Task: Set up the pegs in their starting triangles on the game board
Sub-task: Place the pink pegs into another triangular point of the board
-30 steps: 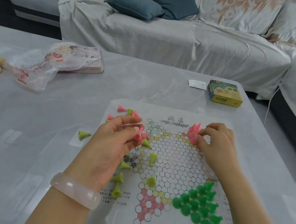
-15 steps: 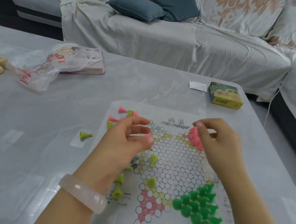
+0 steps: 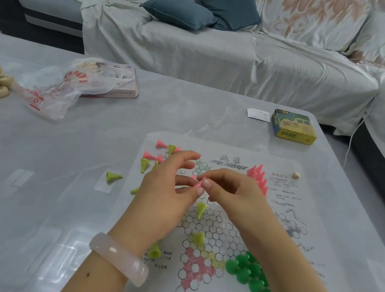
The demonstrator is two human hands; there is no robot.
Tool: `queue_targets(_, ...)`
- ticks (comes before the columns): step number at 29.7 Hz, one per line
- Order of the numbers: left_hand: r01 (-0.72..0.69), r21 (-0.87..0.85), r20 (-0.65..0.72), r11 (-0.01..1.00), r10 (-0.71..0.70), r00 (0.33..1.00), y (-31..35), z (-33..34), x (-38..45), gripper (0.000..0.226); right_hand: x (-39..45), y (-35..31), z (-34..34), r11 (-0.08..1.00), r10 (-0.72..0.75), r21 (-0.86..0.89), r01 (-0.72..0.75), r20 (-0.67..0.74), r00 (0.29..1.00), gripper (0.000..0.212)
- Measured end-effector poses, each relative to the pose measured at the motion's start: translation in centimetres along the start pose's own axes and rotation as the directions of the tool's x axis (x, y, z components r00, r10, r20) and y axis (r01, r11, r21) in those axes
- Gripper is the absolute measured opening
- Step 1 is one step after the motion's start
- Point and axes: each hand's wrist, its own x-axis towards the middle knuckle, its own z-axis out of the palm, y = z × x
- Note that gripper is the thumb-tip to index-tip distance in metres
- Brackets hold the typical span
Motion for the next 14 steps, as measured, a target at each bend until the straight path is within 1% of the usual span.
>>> queue_targets(2, -0.005, 0.05, -0.042, 0.999, 0.007, 0.999, -0.2, -0.3, 0.2, 0.035, 0.4, 0.2, 0.0, 0.999, 0.031, 0.015, -0.03, -0.036, 0.999, 0.009)
queue_targets(4, 0.012, 0.072, -0.139, 0.997, -0.002, 0.99, -0.2, -0.9, 0.6, 0.023, 1.3, 0.3, -0.4, 0.996, 0.082, 0.054, -0.077, -0.102, 0.991, 0.009)
queue_targets(6, 0.064, -0.013, -0.256, 0.998, -0.066, 0.964, -0.1, -1.6, 1.0, 0.024, 2.6, 0.2, -0.7, 0.991, 0.123, 0.072, -0.115, -0.119, 0.985, 0.011)
queue_targets(8, 0.099, -0.154, -0.326, 0.983, -0.145, 0.934, 0.1, -2.3, 1.3, 0.028, 4.1, 0.0, -0.4, 0.989, 0.148, 0.034, -0.146, -0.084, 0.985, 0.012)
queue_targets(11, 0.11, -0.321, -0.337, 0.941, -0.222, 0.915, 0.7, -2.9, 1.2, 0.031, 6.0, 0.0, 0.7, 0.978, 0.205, -0.031, -0.204, 0.017, 0.979, 0.011)
queue_targets(14, 0.131, -0.37, -0.32, 0.92, -0.258, 0.911, 0.9, -3.2, 1.1, 0.03, 7.2, 0.3, 1.6, 0.956, 0.269, -0.137, -0.259, 0.058, 0.961, 0.011)
